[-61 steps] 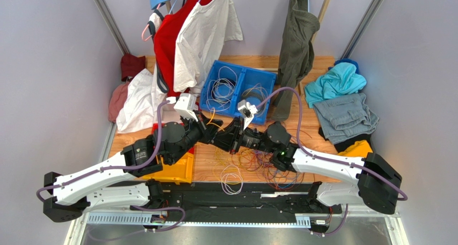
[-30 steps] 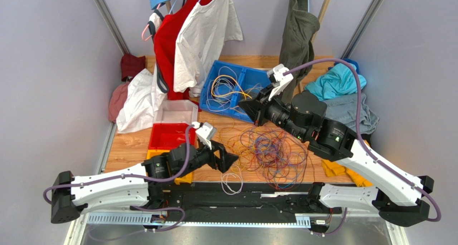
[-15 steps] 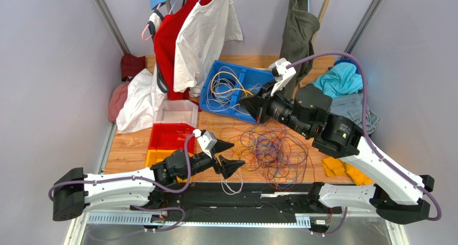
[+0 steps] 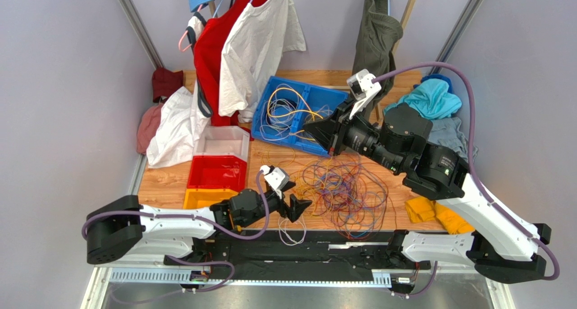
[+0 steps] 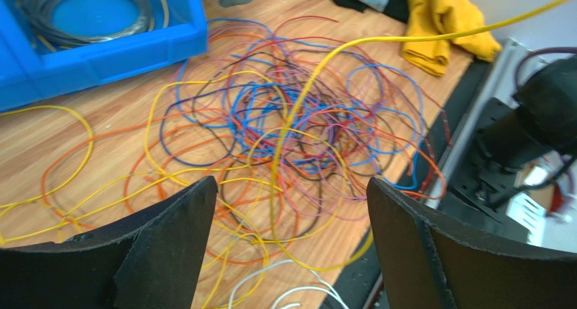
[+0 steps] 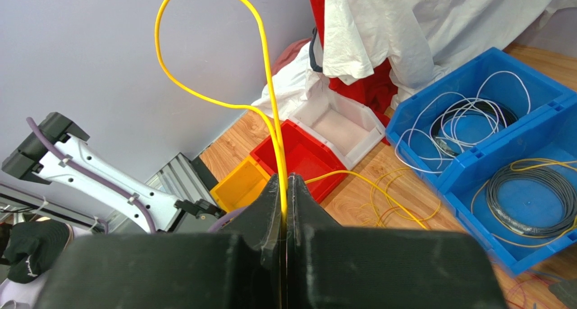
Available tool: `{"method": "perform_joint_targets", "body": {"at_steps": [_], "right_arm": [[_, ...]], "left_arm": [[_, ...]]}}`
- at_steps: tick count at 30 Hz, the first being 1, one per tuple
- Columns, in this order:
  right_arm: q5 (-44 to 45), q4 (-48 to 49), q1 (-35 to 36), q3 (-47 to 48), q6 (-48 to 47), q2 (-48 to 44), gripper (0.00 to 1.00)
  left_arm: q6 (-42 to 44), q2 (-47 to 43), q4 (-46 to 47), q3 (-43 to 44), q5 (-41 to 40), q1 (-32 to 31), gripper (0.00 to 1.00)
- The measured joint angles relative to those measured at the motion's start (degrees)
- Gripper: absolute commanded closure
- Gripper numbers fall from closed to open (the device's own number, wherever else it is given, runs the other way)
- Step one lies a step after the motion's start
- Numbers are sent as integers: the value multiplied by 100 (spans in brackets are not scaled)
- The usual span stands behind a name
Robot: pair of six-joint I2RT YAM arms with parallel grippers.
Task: Untangle the cables
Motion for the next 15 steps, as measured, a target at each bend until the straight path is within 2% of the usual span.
{"method": "perform_joint_targets", "body": {"at_steps": [2, 5, 6, 8, 9, 12, 15], "right_arm": [[-33, 0, 0, 4, 2, -31, 100], [-63, 0, 0, 13, 20, -81, 100], [-76, 0, 0, 13, 22, -96, 100], [-90, 0, 0, 13, 33, -127, 100], [-92, 0, 0, 13, 35, -140, 100], [-87, -4, 0, 13, 35, -199, 100], [-57, -2, 0, -11, 26, -299, 100]], "left_arm": [[9, 151, 83, 0, -175, 0, 16], [31, 424, 205, 20, -428, 2, 34], [46, 520, 225, 39, -514, 2, 53], [57, 680, 278, 92, -595, 4, 79], [90, 734, 289, 118, -619, 4, 100], [118, 732, 267, 188, -704, 2, 100], [109, 361, -59, 221, -802, 2, 100]]}}
